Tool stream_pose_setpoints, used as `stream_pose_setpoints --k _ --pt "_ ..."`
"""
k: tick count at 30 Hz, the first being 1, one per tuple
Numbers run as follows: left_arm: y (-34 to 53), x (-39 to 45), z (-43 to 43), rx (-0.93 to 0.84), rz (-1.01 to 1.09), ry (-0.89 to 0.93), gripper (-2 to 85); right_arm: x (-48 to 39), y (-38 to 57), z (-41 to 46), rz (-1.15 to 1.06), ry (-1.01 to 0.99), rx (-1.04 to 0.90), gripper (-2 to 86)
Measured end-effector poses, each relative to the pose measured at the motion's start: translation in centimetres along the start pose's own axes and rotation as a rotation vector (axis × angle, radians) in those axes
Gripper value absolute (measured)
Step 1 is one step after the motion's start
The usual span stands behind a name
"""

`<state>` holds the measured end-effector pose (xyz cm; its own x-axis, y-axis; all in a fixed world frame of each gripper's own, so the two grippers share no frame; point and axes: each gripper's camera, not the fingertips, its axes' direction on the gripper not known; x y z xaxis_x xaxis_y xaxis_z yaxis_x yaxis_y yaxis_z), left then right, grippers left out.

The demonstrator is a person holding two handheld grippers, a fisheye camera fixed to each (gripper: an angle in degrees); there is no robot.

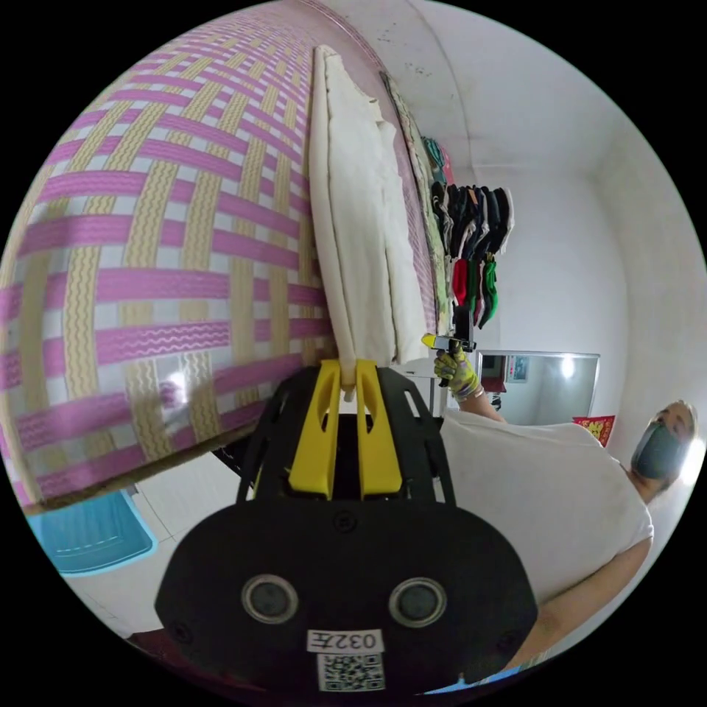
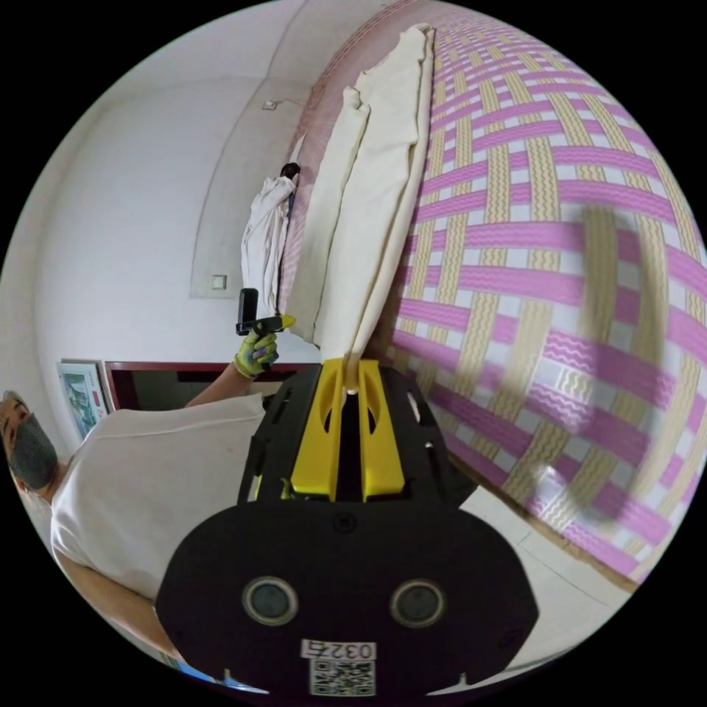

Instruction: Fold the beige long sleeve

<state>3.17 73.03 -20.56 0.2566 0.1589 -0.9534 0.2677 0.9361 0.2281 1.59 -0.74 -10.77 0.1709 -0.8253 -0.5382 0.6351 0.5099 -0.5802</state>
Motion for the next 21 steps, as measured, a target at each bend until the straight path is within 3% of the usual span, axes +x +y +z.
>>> stream_pose_setpoints --k 11,21 --pt "7.3 -0.1 -0.2 -0.012 -0.024 0.230 -0.7 0.0 6.5 -1.8 0.045 -0.113 -0.013 3.9" --pt "-3.6 5.2 -8.1 0.019 0.123 0.330 -0.3 -5.4 -3.1 -10.4 -0.115 -0.140 0.112 3.9"
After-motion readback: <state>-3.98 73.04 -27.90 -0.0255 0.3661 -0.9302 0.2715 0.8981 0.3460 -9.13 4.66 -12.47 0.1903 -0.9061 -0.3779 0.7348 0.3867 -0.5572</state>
